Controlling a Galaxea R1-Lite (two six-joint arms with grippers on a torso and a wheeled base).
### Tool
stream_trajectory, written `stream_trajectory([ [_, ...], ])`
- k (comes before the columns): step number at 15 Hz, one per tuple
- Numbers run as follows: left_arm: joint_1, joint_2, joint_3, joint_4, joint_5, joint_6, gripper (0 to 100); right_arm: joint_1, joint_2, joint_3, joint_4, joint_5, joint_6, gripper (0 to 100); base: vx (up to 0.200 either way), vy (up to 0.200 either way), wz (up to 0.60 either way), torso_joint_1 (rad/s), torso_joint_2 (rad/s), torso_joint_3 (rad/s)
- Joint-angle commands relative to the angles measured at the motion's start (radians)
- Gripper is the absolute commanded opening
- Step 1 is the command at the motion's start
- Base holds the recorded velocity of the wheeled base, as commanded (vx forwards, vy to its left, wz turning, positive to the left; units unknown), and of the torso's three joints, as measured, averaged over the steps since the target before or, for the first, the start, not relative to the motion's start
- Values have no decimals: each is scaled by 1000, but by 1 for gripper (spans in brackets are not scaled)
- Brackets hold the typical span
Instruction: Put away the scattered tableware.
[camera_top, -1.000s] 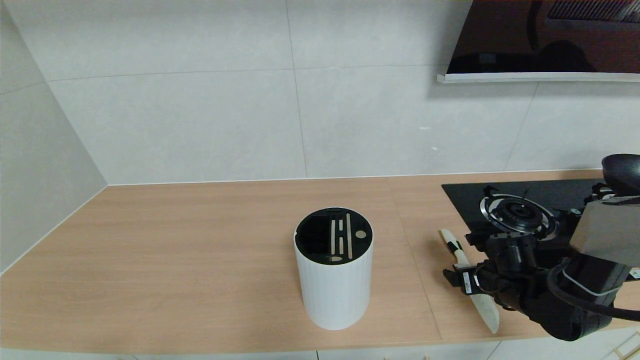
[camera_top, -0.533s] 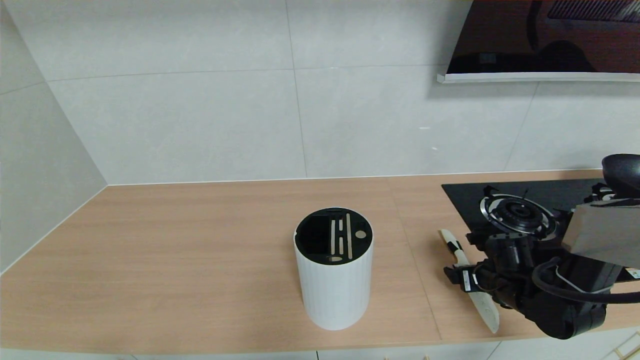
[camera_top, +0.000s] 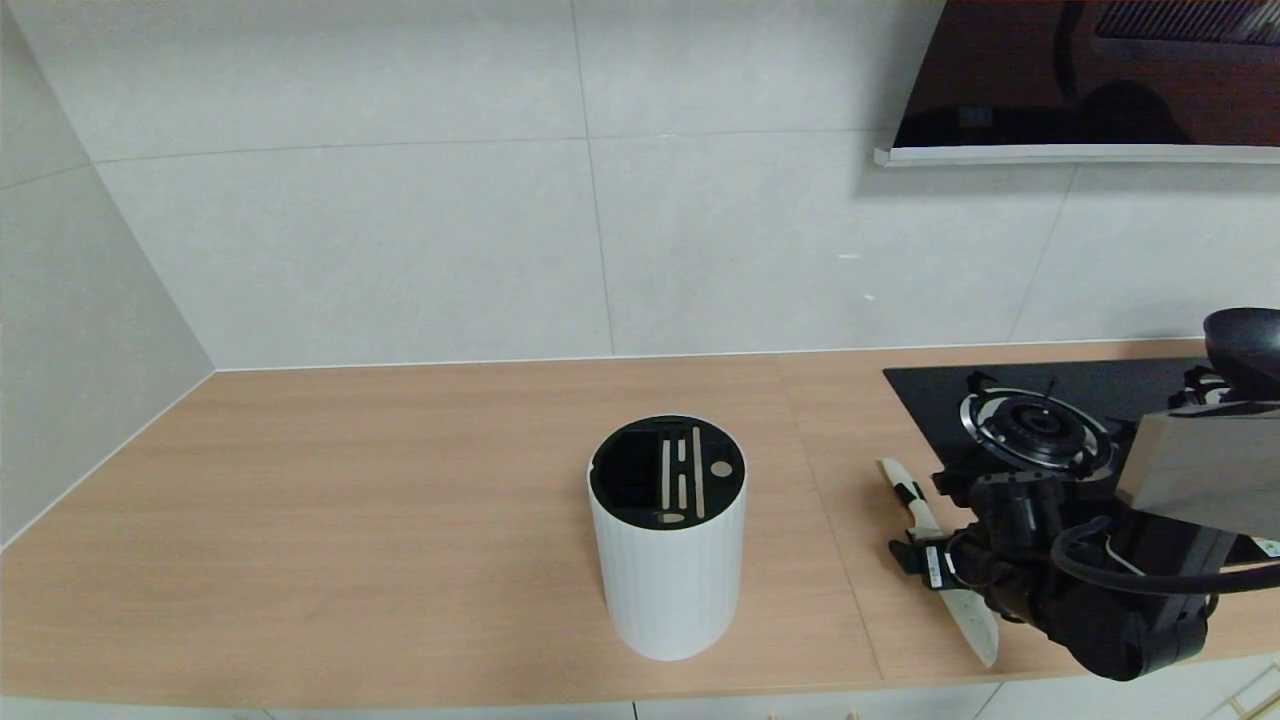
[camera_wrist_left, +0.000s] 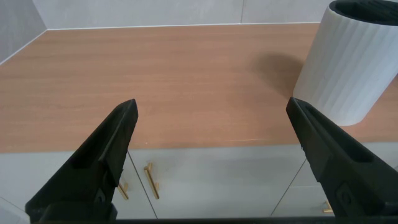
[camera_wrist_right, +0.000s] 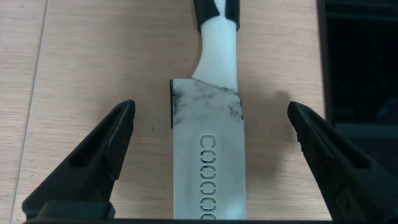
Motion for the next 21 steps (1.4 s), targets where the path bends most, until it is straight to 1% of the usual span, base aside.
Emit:
stream_trajectory([
  [1, 0, 0, 0, 0, 0, 0, 100, 0, 6, -1, 0, 0, 0, 100, 0, 0, 0, 0, 0, 0],
  [2, 0, 0, 0, 0, 0, 0, 100, 0, 7, -2, 0, 0, 0, 0, 0, 0, 0, 0, 0, 0],
  [13, 0, 0, 0, 0, 0, 0, 100, -3, 4, -4, 0, 0, 0, 0, 0, 0, 0, 0, 0, 0],
  [15, 0, 0, 0, 0, 0, 0, 100, -4, -54, 7, 2, 0, 0, 0, 0, 0, 0, 0, 0, 0],
  [18, 0, 0, 0, 0, -1, 1, 100, -4, -218, 41, 12, 3, -1, 0, 0, 0, 0, 0, 0, 0],
  [21, 0, 0, 0, 0, 0, 1, 100, 5, -371, 51, 81, 11, -1, 0, 0, 0, 0, 0, 0, 0],
])
